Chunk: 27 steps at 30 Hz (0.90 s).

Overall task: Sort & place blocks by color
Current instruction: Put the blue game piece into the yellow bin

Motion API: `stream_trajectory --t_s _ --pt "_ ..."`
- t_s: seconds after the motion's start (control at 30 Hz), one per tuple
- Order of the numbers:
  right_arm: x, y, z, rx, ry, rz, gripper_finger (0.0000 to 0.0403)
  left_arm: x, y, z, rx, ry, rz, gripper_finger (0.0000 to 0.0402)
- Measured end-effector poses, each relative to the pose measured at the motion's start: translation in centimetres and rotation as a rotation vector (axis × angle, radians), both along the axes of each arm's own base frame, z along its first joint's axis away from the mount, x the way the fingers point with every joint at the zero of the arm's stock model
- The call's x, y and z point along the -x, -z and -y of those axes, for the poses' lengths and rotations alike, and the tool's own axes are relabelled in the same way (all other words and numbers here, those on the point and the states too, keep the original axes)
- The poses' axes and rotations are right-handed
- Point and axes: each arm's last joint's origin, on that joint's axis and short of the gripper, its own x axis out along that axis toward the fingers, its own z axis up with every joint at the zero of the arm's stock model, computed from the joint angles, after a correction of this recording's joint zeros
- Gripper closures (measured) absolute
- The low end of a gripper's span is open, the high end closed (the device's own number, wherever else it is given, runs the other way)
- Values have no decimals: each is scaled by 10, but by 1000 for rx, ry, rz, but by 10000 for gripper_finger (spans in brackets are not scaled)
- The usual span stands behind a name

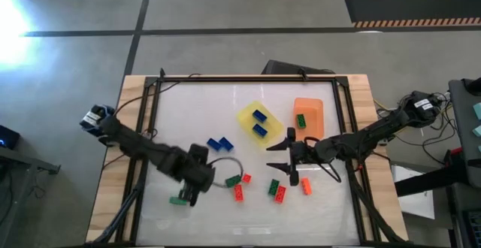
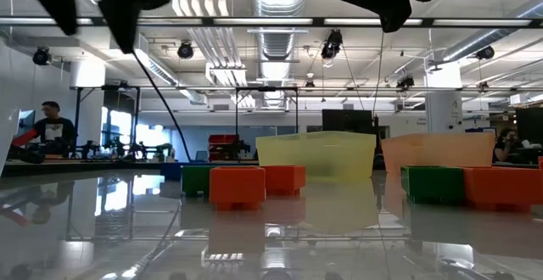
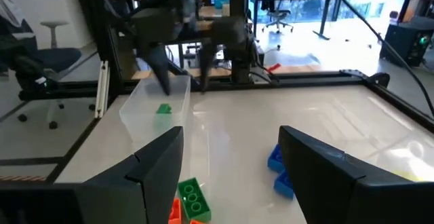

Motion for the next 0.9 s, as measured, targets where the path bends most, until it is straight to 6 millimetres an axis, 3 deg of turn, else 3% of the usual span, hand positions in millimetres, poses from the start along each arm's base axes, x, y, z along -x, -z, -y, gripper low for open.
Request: stream_trajectory --t_s 0.3,0.5,0.7,0.9 --pt "1 1 -2 -11 -12 -7 170 -27 6 -70 -97 32 -5 137" --pt "1 2 -2 -8 -11 -15 170 -35 30 -115 -63 38 1 137" --pt "1 3 -2 -10 -10 -31 170 -28 62 -143 -57 35 -24 137" --pt "1 4 -2 -7 -6 -35 170 -26 83 -153 -39 46 41 137"
